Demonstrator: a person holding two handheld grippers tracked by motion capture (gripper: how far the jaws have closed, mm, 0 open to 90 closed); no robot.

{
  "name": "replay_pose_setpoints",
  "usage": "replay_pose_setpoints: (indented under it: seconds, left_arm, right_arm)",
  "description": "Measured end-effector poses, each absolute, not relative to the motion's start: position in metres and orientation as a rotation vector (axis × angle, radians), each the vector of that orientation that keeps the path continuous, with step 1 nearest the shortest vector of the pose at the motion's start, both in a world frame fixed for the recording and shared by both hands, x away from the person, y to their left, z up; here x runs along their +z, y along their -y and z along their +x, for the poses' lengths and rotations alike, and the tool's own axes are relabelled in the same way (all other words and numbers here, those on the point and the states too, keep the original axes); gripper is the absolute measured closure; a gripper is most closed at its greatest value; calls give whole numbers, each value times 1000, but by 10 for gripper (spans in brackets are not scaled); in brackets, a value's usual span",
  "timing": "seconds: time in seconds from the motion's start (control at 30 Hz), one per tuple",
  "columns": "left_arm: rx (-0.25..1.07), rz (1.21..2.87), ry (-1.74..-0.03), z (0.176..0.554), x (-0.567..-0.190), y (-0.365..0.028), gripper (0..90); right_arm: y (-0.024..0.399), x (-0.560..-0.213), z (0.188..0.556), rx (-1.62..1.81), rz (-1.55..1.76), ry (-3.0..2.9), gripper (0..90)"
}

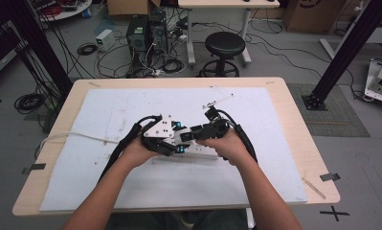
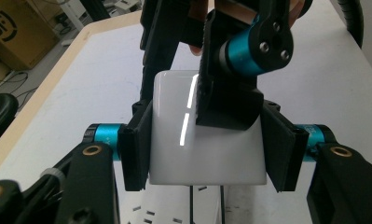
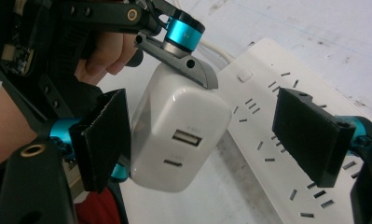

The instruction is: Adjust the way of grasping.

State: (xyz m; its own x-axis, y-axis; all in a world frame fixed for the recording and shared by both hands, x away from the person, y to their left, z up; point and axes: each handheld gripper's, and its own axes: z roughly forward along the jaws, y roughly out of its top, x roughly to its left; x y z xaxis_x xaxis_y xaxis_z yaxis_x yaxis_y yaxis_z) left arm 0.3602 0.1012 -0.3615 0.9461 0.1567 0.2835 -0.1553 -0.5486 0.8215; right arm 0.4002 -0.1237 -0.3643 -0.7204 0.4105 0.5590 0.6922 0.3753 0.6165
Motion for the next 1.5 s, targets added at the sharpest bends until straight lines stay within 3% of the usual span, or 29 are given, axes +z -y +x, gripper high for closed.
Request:
replay_pose_setpoints:
  seconds: [0.23,0.27,0.6,1.5]
  left_arm:
    - [410,2119,8,359,-362,-99,425]
    - [411,2119,7,359,-361,-100,425]
    - [442,2115,0,359,-360,-102,425]
    - [522,2149,27,356,-361,-98,399]
  right_arm:
    - [119,-368,402,-1268,-954,2318,201]
    - [119,-368,402,-1272,-944,2305,263]
    - [118,-371,404,-1295,-907,2211,416]
    - [120,-378,407,-1285,-963,2042,615]
